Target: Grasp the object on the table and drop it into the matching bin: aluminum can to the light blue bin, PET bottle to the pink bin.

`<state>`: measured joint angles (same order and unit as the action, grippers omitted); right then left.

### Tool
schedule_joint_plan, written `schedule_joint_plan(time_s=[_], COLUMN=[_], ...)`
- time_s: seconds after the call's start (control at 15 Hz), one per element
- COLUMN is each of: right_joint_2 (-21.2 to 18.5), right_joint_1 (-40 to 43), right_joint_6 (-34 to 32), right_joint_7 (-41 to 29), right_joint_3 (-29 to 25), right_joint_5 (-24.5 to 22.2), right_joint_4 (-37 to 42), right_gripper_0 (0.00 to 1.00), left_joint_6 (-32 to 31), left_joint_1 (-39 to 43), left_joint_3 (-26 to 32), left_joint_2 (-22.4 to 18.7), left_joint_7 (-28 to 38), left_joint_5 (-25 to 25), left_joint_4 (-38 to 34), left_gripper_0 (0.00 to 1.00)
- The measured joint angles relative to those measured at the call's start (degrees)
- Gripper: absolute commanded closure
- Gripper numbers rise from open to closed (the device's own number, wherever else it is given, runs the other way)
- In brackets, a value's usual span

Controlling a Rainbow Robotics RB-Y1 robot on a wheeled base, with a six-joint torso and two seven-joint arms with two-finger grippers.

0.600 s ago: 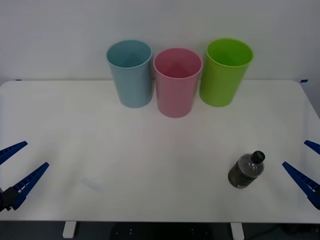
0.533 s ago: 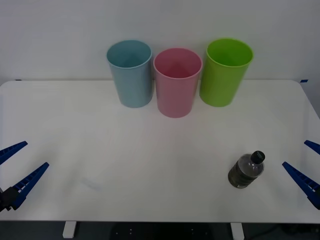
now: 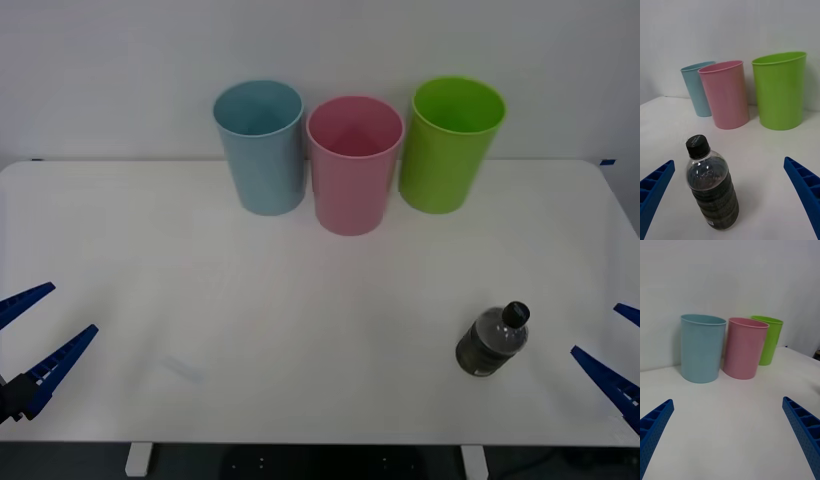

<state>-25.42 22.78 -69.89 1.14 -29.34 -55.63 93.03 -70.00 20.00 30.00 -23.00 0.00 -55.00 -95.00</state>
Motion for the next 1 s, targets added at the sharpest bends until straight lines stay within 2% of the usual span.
schedule_joint_plan(time_s=[0.53,1.0], right_joint_2=[-4.39,-6.59], right_joint_1=[-1.57,-4.46], right_joint_6=[-3.92,-3.7], right_joint_7=[5.61,16.97], right_joint_3=[3.15,7.42], right_joint_5=[0.06,0.07], right_joint_4=[-7.46,-12.85], right_gripper_0=[0.0,0.0], left_joint_6=[0.0,0.0], left_joint_1=[0.0,0.0], left_joint_3=[0.0,0.0], left_joint_2=[0.0,0.0], left_joint_7=[0.0,0.0], left_joint_5=[0.0,0.0], left_joint_4=[0.0,0.0], left_gripper_0=[0.0,0.0])
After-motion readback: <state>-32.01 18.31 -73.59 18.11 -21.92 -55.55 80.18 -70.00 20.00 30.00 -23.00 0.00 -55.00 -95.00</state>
